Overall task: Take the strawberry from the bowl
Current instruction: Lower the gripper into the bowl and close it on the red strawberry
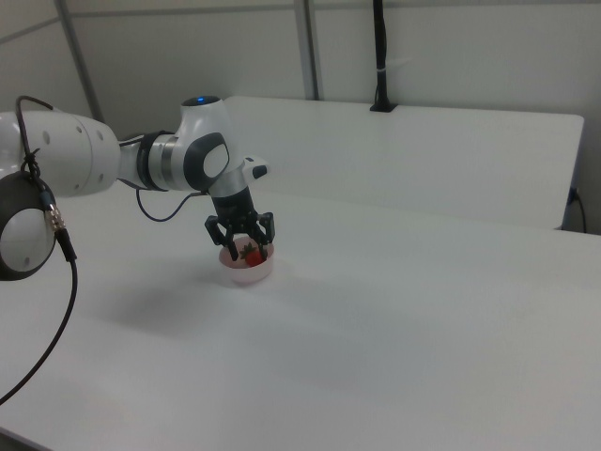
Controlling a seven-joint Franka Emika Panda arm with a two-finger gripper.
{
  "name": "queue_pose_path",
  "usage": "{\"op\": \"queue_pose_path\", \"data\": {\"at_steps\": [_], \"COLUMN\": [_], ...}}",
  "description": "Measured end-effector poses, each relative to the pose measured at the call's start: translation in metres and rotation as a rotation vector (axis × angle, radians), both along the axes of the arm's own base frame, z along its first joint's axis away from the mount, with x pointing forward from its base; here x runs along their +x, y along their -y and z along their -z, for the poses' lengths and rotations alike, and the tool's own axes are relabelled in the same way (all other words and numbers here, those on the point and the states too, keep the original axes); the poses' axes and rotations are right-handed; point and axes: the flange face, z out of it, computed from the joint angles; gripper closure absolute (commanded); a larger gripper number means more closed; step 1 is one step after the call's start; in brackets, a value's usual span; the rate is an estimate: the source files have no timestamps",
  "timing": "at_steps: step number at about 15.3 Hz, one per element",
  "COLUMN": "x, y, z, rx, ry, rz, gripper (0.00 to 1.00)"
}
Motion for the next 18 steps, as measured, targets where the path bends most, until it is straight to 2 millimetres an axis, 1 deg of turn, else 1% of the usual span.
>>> {"op": "queue_pose_path", "data": {"at_steps": [4,5,7,9,11,12,15,16,17,18], "x": [0.001,0.001,0.001,0.001,0.001,0.001,0.001,0.002,0.002,0.003], "y": [0.000,0.000,0.000,0.000,0.000,0.000,0.000,0.000,0.001,0.001], "z": [0.011,0.012,0.014,0.014,0.014,0.014,0.014,0.013,0.012,0.010], "rx": [-0.008,-0.010,-0.010,-0.010,-0.010,-0.010,-0.010,-0.010,-0.010,-0.010], "ry": [-0.007,-0.008,-0.010,-0.011,-0.010,-0.010,-0.010,-0.008,-0.005,-0.002], "rz": [-0.005,-0.006,-0.006,-0.006,-0.006,-0.006,-0.006,-0.006,-0.006,-0.005], "gripper": [0.32,0.34,0.51,0.63,0.72,0.73,0.72,0.63,0.59,0.49]}}
